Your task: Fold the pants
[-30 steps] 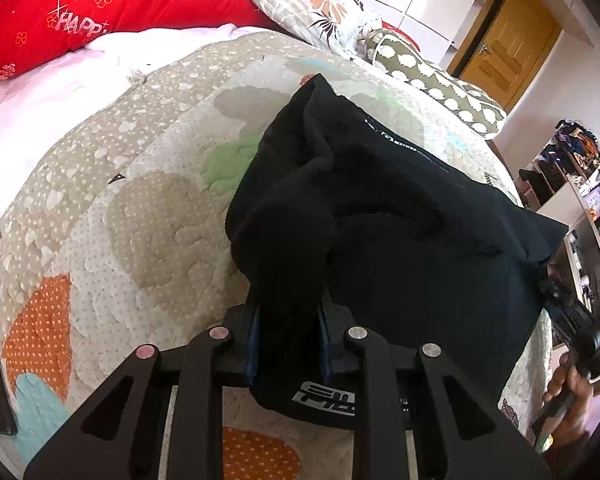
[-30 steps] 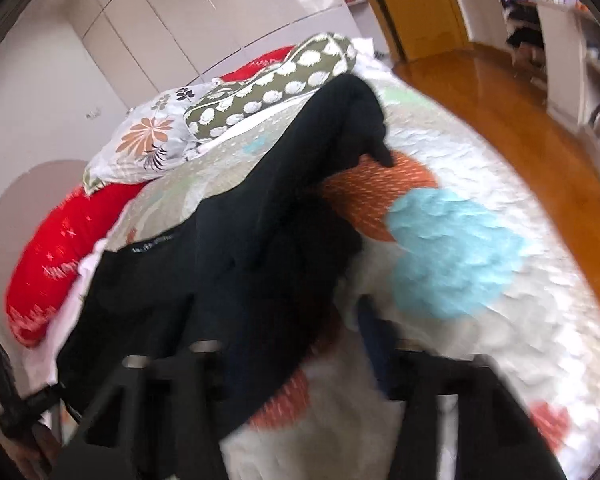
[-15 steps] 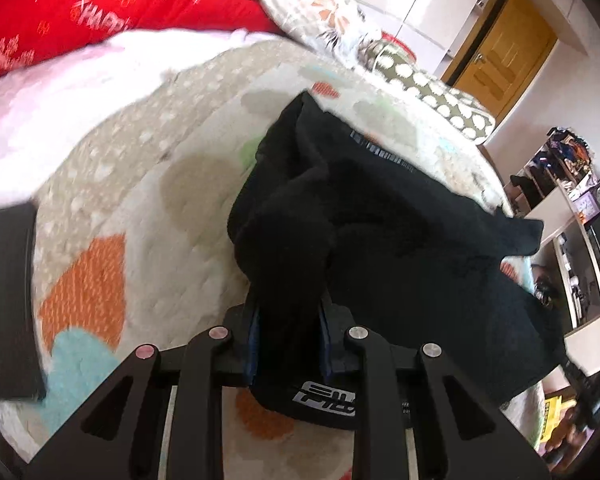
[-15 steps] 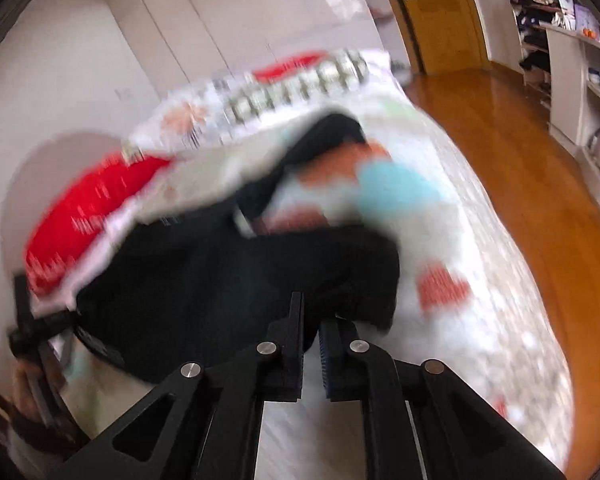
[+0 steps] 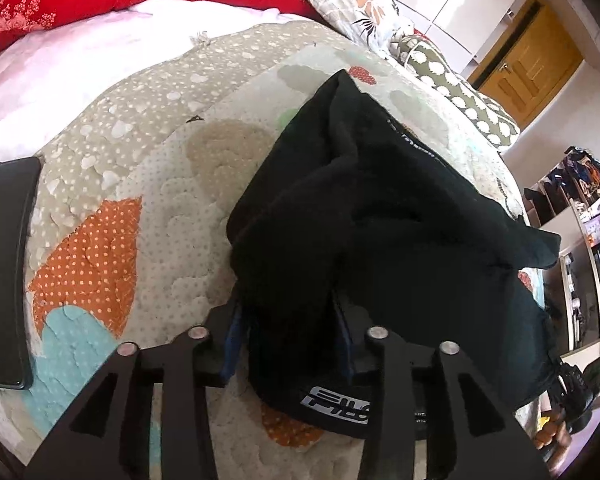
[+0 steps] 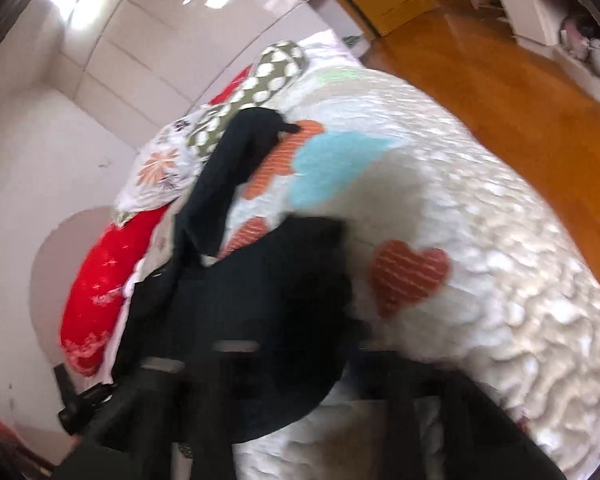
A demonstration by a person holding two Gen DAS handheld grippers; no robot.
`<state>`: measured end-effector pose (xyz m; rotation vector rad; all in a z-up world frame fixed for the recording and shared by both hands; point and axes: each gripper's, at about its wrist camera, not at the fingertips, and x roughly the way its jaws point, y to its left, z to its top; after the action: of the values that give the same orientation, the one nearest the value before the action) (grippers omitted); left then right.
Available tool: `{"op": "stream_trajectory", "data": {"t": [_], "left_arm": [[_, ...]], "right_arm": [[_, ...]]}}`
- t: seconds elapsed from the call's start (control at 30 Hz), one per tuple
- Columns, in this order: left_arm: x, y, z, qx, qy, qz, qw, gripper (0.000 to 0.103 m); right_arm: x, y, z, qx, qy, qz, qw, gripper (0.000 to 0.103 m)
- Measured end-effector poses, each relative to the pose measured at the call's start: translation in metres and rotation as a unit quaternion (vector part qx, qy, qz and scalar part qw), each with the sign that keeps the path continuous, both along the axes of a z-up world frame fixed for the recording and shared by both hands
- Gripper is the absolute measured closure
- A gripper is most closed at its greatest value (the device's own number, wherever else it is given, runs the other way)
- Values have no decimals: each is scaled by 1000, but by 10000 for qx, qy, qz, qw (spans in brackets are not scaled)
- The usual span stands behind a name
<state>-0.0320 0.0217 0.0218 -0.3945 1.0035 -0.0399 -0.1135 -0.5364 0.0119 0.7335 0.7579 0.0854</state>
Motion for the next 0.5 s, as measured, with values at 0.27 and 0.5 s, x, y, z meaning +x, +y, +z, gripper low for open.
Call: {"op": "stream_trajectory", "data": {"t": [0.27, 0.5], "left_arm": [[-24, -3, 33, 55, -429, -346, 9985, 81], [-32, 9, 5, 265, 15, -232, 9994, 64]], "right_arm": [[-58, 19, 52, -1475, -90, 70, 9890, 77], [-66, -22, 33, -2100, 766, -904, 9705, 69]]}}
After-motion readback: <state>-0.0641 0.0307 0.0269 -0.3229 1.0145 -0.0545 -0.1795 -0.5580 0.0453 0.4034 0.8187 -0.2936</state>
